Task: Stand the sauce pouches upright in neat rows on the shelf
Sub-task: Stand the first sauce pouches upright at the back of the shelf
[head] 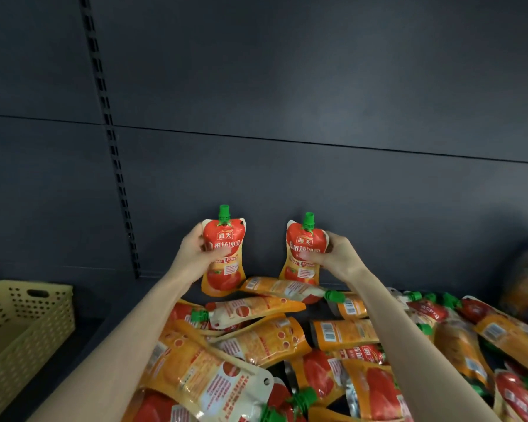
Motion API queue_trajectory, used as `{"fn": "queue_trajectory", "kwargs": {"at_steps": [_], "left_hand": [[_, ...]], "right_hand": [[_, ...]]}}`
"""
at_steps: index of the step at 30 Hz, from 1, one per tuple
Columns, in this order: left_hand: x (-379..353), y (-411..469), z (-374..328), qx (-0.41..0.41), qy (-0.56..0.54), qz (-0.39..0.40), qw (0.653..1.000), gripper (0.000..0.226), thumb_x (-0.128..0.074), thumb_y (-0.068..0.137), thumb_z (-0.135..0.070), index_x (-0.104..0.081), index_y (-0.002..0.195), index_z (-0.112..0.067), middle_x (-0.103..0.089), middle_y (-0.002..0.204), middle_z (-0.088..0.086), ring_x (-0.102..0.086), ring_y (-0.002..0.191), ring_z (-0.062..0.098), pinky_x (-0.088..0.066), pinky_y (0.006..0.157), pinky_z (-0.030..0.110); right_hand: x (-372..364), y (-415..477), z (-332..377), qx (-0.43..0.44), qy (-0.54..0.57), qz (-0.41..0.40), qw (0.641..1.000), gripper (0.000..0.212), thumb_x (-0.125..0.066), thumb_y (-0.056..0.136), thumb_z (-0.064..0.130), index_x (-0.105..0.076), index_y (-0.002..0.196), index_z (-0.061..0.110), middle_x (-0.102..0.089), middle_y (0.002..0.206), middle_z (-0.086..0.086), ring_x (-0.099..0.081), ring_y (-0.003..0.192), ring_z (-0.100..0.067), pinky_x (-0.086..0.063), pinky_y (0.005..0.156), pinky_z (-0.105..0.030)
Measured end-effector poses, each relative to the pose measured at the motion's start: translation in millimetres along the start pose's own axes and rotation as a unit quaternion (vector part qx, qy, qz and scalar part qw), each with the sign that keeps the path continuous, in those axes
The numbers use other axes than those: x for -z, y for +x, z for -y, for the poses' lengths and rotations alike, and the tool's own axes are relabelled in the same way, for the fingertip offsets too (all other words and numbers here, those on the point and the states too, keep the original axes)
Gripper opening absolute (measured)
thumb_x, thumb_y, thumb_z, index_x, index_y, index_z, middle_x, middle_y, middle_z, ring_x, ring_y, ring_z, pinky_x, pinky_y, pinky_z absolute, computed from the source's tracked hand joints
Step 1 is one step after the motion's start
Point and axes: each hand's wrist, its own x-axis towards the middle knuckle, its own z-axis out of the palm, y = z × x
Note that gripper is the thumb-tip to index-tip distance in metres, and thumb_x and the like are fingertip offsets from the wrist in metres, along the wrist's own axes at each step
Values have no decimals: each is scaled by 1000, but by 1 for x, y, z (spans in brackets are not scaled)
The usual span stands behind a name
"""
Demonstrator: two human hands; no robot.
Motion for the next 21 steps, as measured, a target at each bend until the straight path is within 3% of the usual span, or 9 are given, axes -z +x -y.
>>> {"fn": "queue_trajectory", "kwargs": {"at_steps": [3,9,16,18,21], "left_hand": [[8,-1,4,10,57,46,997,56,-76,71,0,-52,117,-22,-63,114,0,-59,107,15,-49,92,37],[13,1,2,-4,64,53,997,53,-74,73,1,-52,114,-23,-63,104,-10,-60,98,6,-50,90,34],[13,4,7,8,142,49,989,54,-74,75,-5,-46,121,-13,-60,120,6,-58,113,23,-48,95,41],[12,-1,6,19,225,25,974,55,-77,74,-14,-45,119,-7,-60,119,8,-59,109,25,-50,87,35],[14,-18,1,31,310,-53,949,63,-79,71,-29,-47,118,-4,-58,116,10,-59,104,24,-49,83,34]], "right_hand": [[-3,3,-5,17,-49,-35,998,54,-82,68,15,-56,115,12,-65,110,-6,-62,101,-22,-52,88,-38],[0,3,-12,50,-66,-66,994,51,-78,73,13,-57,119,10,-66,114,-10,-63,105,-25,-53,90,-40],[4,3,-18,37,-56,-59,996,56,-75,77,15,-50,127,10,-62,121,-9,-60,112,-26,-51,94,-43],[2,-4,-17,23,-61,-81,995,54,-73,79,20,-47,126,9,-61,122,-8,-60,109,-24,-53,90,-38],[3,-26,-13,37,-20,-161,986,46,-70,82,30,-49,118,10,-61,115,-5,-58,97,-14,-47,73,-19]]}}
